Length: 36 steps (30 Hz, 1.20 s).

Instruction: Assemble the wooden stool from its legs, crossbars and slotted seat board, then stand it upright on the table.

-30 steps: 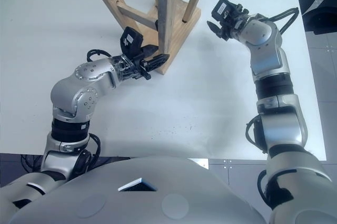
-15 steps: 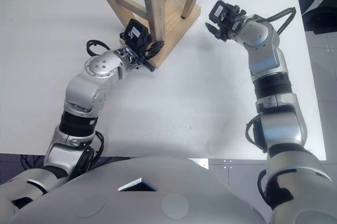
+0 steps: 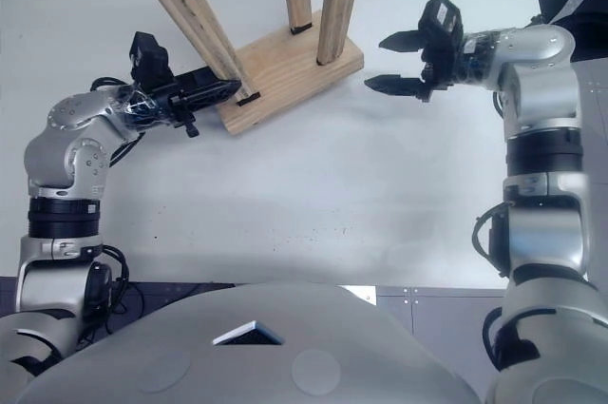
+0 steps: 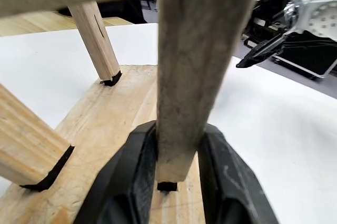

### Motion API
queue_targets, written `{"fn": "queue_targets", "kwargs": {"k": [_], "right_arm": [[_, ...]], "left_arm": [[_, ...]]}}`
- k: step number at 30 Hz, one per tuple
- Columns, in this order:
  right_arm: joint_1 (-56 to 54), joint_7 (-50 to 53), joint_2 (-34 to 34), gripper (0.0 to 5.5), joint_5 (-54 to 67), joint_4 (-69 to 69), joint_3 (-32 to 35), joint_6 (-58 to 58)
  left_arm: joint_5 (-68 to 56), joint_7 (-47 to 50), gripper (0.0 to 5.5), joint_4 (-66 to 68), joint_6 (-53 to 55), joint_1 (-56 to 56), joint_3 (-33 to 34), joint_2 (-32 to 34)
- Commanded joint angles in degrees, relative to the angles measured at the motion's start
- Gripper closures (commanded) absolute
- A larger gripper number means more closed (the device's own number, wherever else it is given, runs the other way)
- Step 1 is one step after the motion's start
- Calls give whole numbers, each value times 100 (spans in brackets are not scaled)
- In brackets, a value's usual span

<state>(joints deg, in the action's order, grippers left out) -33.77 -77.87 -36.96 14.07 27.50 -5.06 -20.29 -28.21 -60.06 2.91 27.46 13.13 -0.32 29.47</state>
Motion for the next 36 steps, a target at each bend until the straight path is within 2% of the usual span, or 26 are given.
{"fn": "queue_targets", "kwargs": {"k": [1, 3, 9, 14, 18, 21, 24, 27, 32, 36], "right_arm": [[-695, -69, 135, 107, 300, 652, 159, -828], [-867, -2, 245, 88, 235, 1004, 96, -939], [-847, -583, 490, 86, 558, 868, -132, -1783], [-832, -599, 709, 159, 566, 909, -254, -2031], [-731, -775, 657, 229, 376, 833, -663, -2256], [-696, -1217, 422, 291, 379, 682, -1106, -2964], [-892, -1446, 346, 353, 1120, 412, -1532, -4367], [-1340, -1452, 516, 379, 1559, 816, -1567, -5279], [-1629, -1362, 715, 388, 1719, 1574, -1258, -5862], [-1652, -1070, 918, 391, 1650, 2001, -1075, -6095]], "left_arm": [[-293, -554, 451, 48, 224, 137, -11, 209], [-317, -711, 451, 77, 295, 187, -30, 267], [-360, -1140, 451, 153, 524, 334, -153, 359], [-404, -1386, 451, 186, 714, 479, -259, 383], [-417, -1505, 451, 385, 958, 724, -298, 393], [-340, -1467, 451, 606, 1479, 1021, -486, 487], [-585, -979, 451, 848, 2579, 1532, -307, 406], [-713, -704, 451, 931, 3485, 1842, -346, 443], [-746, -201, 451, 1234, 4579, 2114, -410, 343], [-706, 62, 451, 1752, 5025, 2371, -416, 214]]}}
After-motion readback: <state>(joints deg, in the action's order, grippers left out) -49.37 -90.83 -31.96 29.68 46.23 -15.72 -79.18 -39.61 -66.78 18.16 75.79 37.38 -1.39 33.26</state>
